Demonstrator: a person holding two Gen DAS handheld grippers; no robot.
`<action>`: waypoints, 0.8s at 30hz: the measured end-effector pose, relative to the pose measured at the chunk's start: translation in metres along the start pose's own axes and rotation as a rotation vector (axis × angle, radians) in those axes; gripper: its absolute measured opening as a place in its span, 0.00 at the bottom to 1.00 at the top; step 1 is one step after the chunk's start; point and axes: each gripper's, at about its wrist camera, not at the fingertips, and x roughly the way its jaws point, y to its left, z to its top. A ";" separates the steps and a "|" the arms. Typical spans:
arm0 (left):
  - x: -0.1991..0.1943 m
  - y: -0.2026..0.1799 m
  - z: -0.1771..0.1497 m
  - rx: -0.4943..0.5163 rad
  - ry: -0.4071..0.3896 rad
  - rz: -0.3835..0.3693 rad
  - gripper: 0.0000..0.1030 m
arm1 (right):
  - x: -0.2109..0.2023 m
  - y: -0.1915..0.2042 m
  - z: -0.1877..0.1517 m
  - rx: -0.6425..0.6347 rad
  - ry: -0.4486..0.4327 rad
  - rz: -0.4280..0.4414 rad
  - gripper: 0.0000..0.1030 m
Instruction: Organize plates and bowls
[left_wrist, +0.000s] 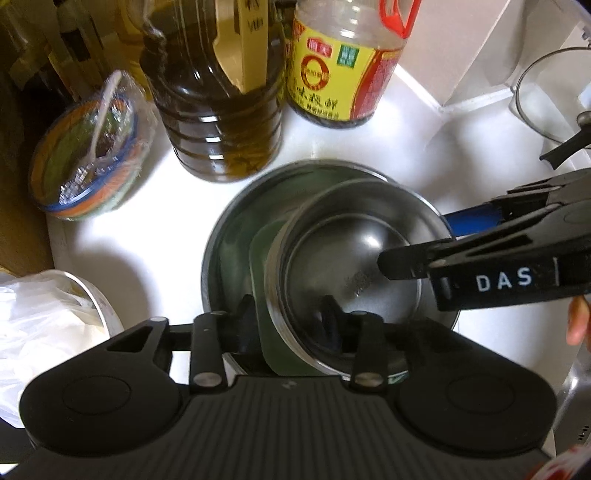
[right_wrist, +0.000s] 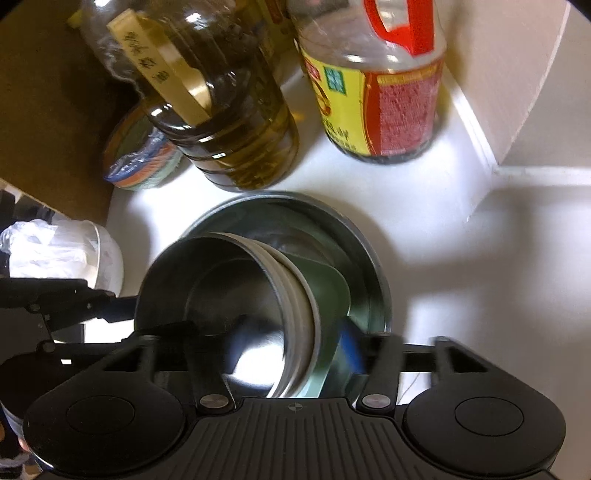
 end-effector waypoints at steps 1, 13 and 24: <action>-0.003 0.000 -0.001 0.002 -0.012 0.007 0.37 | -0.003 0.001 -0.001 -0.002 -0.015 0.003 0.63; -0.072 -0.018 -0.042 0.023 -0.330 0.135 0.60 | -0.092 0.007 -0.061 -0.053 -0.427 0.040 0.73; -0.089 -0.034 -0.136 -0.002 -0.456 0.287 0.75 | -0.092 0.021 -0.180 -0.072 -0.561 -0.021 0.80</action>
